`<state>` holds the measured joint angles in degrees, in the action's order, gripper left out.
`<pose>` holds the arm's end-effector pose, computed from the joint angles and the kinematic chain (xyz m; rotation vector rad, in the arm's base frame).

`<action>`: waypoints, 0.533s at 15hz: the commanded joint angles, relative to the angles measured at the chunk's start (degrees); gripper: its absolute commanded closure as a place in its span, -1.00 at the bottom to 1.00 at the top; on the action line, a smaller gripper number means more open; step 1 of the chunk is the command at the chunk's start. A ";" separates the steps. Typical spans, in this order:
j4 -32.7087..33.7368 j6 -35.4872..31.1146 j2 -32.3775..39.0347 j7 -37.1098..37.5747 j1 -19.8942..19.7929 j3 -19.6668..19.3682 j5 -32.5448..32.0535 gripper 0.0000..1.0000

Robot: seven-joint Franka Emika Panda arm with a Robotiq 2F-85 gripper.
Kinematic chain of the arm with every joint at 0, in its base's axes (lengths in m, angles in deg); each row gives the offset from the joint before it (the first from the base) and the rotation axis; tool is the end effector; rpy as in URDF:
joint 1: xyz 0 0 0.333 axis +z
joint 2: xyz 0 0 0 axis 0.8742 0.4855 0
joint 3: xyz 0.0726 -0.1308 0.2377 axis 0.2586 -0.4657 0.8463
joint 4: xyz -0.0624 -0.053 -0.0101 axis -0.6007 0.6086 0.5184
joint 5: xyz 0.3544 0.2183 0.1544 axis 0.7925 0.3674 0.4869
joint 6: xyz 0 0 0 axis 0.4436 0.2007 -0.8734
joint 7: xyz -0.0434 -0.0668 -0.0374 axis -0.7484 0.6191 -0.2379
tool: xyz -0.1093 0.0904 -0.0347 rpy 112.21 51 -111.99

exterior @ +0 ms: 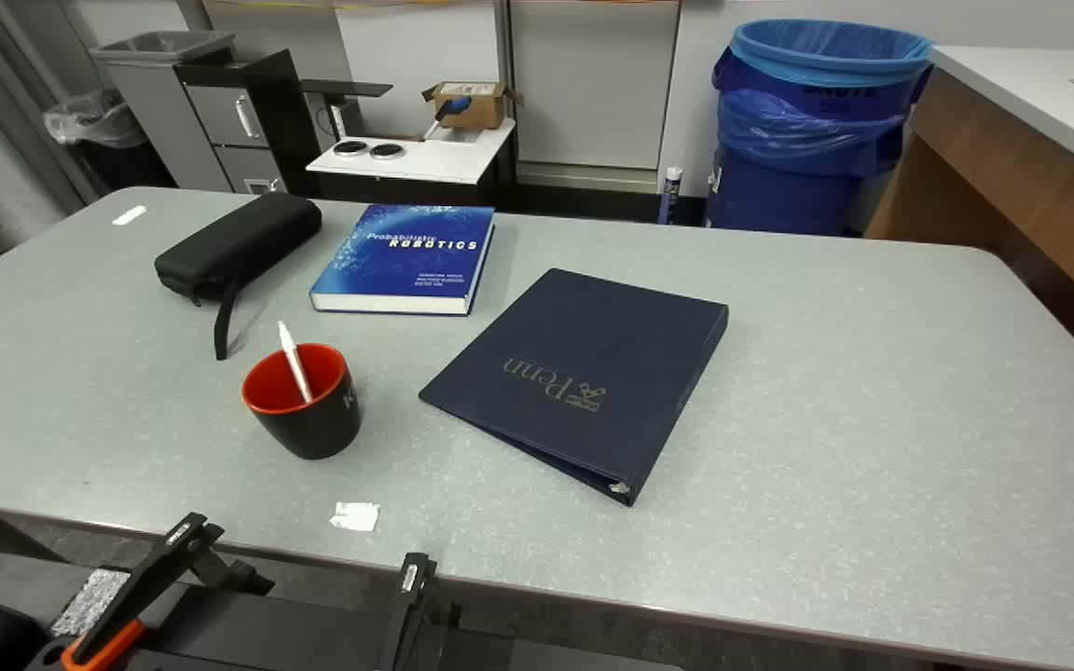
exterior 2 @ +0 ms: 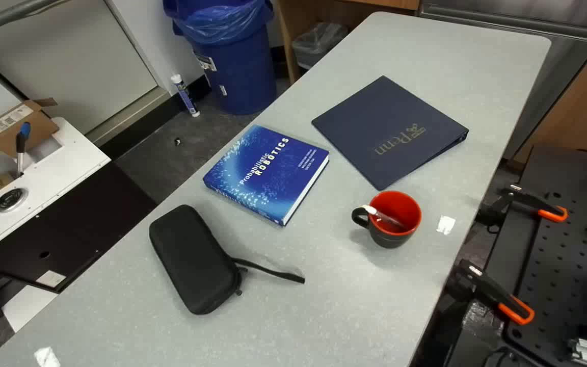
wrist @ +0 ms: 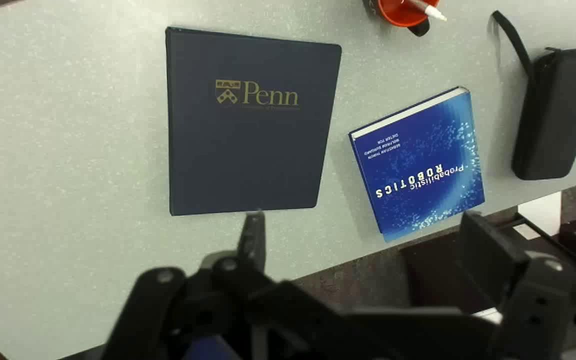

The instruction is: Pick the pen and place it on the table

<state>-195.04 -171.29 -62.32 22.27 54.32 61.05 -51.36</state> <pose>0.4502 -0.1827 0.4723 -2.9648 0.4278 -0.2527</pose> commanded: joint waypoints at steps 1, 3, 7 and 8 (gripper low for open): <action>0.06 0.13 0.25 -0.61 -1.40 1.08 0.70 -1.00; 0.06 0.13 0.24 -0.61 -1.40 1.08 0.70 -1.00; 1.11 -1.91 2.97 0.74 -0.36 1.39 3.60 -1.00; 0.09 -3.45 3.58 1.34 0.12 2.80 3.26 -1.00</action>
<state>-195.11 -171.83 -61.83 22.39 54.29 61.26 -50.04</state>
